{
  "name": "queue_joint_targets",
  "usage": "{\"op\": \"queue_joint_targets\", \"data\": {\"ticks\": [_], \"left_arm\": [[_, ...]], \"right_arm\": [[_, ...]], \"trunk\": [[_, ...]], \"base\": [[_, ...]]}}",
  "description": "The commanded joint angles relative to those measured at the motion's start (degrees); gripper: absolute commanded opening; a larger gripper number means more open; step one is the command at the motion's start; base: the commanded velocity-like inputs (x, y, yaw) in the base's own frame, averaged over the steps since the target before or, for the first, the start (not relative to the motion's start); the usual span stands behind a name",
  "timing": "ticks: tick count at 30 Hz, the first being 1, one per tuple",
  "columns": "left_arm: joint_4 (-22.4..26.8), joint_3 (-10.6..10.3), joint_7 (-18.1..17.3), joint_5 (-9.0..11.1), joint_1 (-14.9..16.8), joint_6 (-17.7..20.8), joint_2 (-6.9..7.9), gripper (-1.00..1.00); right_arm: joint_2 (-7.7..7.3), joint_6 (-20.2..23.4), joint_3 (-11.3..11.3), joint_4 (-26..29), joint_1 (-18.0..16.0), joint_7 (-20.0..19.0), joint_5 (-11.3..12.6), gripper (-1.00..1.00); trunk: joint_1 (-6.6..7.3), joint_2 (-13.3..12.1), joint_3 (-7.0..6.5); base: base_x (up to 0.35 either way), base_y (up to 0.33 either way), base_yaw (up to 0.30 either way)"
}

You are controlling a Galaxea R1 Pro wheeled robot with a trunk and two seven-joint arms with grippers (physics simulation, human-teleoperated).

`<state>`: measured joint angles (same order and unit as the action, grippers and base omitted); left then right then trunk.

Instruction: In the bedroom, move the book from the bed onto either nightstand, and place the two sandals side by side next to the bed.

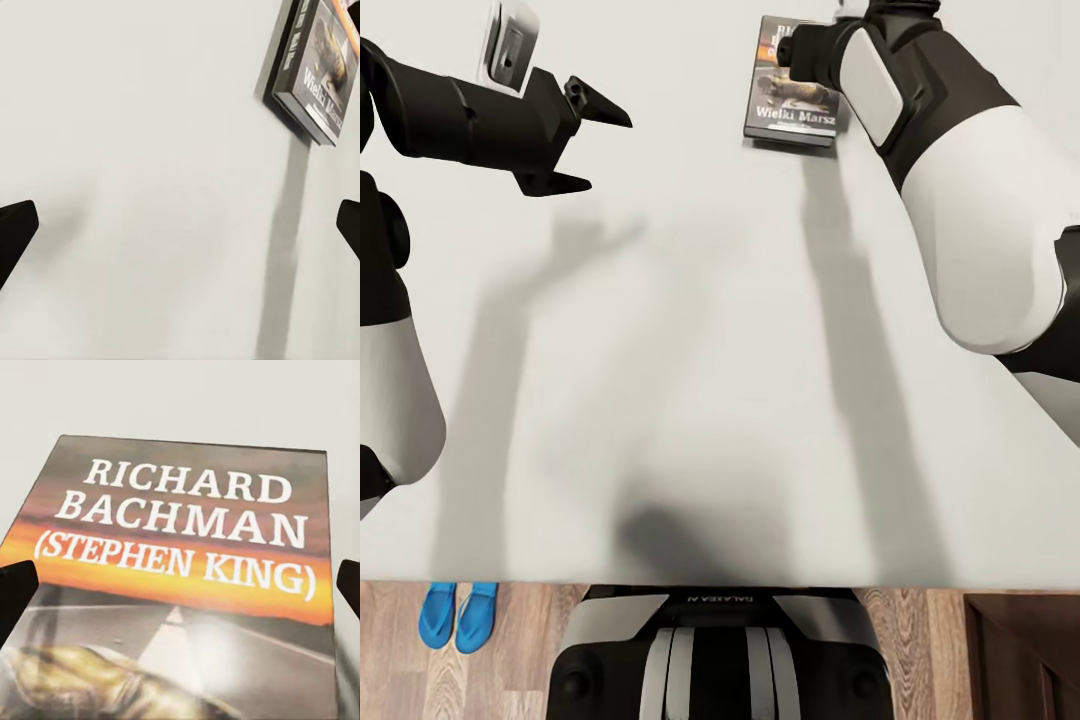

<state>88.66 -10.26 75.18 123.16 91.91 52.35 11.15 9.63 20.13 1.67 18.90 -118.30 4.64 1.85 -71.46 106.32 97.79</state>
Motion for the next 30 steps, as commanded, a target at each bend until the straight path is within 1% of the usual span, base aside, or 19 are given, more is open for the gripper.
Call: {"op": "queue_joint_targets", "data": {"ticks": [1, 9, 30], "left_arm": [[0.02, -0.02, 0.57, 0.47, 0.05, 0.39, 0.03, 1.0], [0.25, -0.07, 0.87, 0.29, 0.03, 0.39, 0.01, 1.0], [1.11, -0.13, 1.17, -0.17, -0.32, 0.39, 0.08, 1.0]], "right_arm": [[0.02, 0.09, 0.16, -0.02, -0.01, 0.07, 0.2, 1.0], [-0.03, -0.5, 0.17, -0.37, 0.08, -2.09, 0.03, 1.0], [0.02, -0.19, 0.03, -1.02, -0.04, -2.65, -0.09, 1.0]], "trunk": [[-0.22, 0.43, 0.21], [-0.22, 0.43, 0.21], [-0.22, 0.43, 0.21]], "base": [[0.0, 0.0, 0.0], [0.0, 0.0, 0.0], [-0.001, 0.0, 0.0]]}}
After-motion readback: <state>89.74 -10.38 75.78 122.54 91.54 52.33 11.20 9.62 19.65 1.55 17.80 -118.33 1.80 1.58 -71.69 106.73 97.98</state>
